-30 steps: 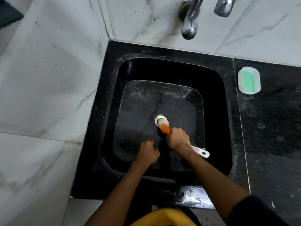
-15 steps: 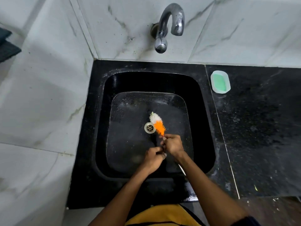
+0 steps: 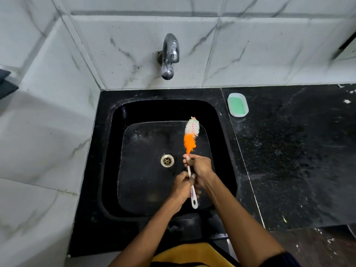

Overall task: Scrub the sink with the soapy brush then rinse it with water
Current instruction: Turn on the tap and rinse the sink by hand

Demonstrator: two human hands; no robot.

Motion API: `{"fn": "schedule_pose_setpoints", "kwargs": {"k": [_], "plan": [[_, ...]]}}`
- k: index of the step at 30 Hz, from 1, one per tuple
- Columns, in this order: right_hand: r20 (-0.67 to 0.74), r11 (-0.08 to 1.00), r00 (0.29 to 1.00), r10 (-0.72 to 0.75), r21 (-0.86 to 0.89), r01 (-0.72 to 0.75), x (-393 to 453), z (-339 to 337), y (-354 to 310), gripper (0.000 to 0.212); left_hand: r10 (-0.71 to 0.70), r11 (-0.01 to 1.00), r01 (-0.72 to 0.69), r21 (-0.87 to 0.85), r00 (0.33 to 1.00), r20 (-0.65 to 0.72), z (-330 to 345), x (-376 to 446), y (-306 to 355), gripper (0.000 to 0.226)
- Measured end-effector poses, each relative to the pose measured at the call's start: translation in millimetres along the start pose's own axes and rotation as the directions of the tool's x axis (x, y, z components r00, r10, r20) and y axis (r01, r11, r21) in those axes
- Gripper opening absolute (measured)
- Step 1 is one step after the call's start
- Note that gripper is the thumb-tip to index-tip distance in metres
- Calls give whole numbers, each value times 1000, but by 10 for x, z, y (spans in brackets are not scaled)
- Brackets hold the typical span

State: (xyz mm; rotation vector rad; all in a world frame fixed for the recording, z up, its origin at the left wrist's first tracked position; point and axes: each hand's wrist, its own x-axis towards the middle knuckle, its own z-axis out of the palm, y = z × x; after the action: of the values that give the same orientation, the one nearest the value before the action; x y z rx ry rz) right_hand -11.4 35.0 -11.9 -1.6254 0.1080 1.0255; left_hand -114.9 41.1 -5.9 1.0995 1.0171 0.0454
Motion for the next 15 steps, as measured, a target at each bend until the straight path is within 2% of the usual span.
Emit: {"fn": "schedule_pose_setpoints", "kwargs": {"k": [4, 8, 11, 15], "plan": [[-54, 968, 997, -55, -247, 40, 82, -80, -90, 14, 30, 1000, -29, 6, 972, -233, 127, 30, 104, 25], [-34, 878, 991, -131, -468, 100, 57, -151, -124, 22, 28, 997, -3, 71, 937, -347, 220, 16, 43, 36], [53, 819, 992, -116, -560, 126, 27, -188, -82, 21, -23, 994, 65, 85, 907, -420, 266, -10, -15, 39], [219, 821, 976, -3, -556, 127, 105, -105, -112, 14, -46, 995, 82, 52, 868, -494, 136, -60, 94, 31]]}}
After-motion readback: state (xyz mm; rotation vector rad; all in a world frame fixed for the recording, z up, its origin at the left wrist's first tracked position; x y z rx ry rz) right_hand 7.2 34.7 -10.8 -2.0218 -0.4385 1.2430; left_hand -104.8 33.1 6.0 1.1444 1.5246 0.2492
